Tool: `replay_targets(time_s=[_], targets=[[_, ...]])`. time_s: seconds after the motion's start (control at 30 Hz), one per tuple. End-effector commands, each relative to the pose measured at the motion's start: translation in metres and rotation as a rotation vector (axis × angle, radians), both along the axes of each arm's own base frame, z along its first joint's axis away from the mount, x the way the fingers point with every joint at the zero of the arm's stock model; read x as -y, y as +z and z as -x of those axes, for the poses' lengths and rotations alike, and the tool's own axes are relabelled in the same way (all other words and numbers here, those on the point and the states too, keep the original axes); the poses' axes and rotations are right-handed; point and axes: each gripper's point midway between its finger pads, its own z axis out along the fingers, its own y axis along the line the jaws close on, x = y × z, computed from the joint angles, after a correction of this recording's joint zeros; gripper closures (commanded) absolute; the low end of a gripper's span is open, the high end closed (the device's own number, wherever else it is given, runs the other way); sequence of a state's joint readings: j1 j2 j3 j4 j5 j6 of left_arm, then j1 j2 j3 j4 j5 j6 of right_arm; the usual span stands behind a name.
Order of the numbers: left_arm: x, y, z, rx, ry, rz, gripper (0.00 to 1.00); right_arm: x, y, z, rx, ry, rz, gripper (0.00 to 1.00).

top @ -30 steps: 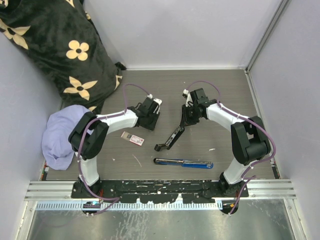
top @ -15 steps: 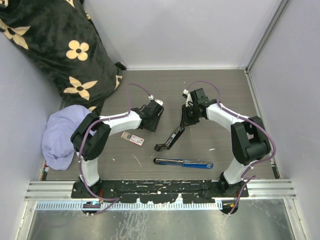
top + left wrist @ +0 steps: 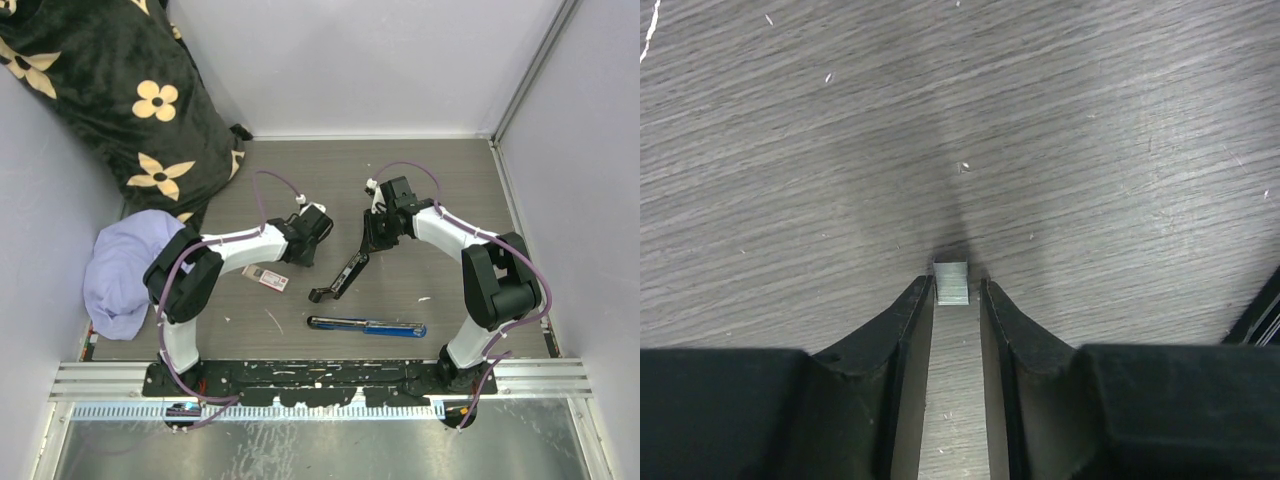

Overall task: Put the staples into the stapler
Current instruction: Place the staple at the center of the board, then pick up the staple from the center of the board.

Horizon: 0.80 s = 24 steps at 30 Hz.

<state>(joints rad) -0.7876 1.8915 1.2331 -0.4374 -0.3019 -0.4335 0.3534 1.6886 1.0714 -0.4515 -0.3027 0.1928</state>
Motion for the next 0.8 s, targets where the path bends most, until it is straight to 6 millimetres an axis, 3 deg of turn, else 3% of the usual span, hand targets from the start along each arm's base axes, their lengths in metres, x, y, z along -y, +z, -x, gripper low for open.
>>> replay_targets(time_s=[0.0, 0.27, 0.43, 0.53, 0.77], targets=[[0.004, 0.017, -0.008, 0.046, 0.026, 0.003, 0.76, 0.018, -0.037, 0.033, -0.131, 0.024, 0.108, 0.80], [0.007, 0.023, -0.013, 0.066, 0.018, 0.008, 0.83, 0.018, -0.036, 0.033, -0.130, 0.022, 0.107, 0.80], [0.020, 0.040, -0.015, 0.078, -0.011, 0.060, 0.86, 0.018, -0.035, 0.033, -0.127, 0.023, 0.108, 0.80], [0.035, 0.064, -0.014, 0.102, -0.042, 0.102, 0.86, 0.018, -0.036, 0.033, -0.129, 0.022, 0.108, 0.80], [0.087, 0.105, 0.014, 0.129, -0.158, 0.215, 0.86, 0.018, -0.036, 0.033, -0.128, 0.023, 0.106, 0.80]])
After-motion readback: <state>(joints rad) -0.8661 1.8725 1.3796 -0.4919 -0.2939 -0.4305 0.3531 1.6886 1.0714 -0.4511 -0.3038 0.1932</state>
